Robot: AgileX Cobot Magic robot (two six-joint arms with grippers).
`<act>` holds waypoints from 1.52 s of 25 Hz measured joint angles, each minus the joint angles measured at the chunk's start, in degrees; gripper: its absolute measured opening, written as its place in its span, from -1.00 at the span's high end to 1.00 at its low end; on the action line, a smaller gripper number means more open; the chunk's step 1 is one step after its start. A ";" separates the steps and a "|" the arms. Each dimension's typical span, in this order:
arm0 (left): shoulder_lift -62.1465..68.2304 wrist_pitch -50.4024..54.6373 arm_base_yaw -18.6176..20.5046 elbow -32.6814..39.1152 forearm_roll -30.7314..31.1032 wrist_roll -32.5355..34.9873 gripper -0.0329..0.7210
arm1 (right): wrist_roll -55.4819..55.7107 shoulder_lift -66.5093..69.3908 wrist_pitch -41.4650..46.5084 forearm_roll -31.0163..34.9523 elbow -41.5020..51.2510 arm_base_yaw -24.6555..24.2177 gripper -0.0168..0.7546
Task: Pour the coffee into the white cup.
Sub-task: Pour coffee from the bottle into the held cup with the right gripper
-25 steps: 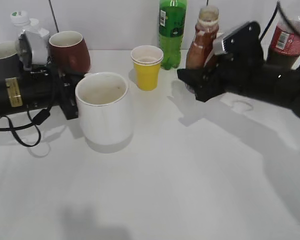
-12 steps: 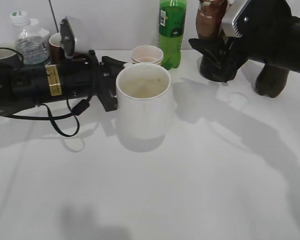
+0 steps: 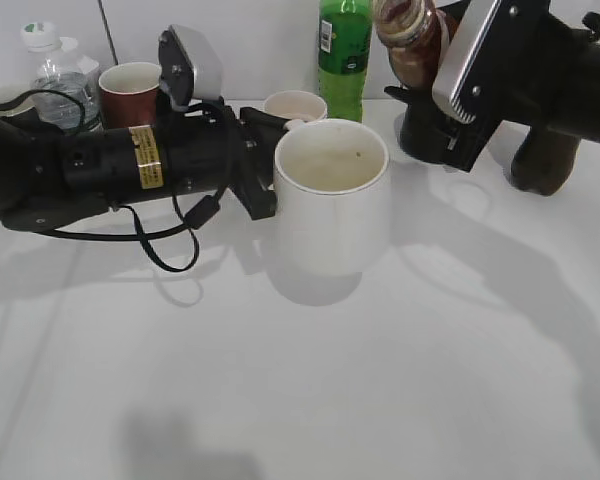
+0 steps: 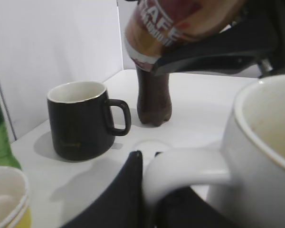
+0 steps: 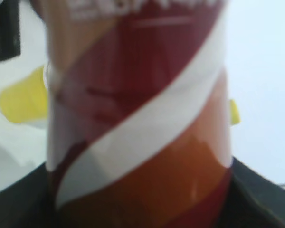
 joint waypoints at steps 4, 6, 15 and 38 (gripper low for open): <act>0.00 0.16 -0.68 0.00 -0.20 0.00 0.82 | -8.16 0.00 0.00 0.00 0.00 0.00 -0.43; 0.00 0.22 -0.75 0.00 -0.26 0.00 0.82 | -12.28 0.00 0.00 0.00 0.00 0.00 -0.43; 0.06 0.28 -1.02 0.00 -0.30 0.00 0.82 | -24.29 0.00 -0.11 0.00 0.00 0.00 -0.43; 0.06 0.17 -1.02 0.00 3.20 0.00 0.82 | -36.38 0.00 -1.30 0.00 0.00 0.00 -0.43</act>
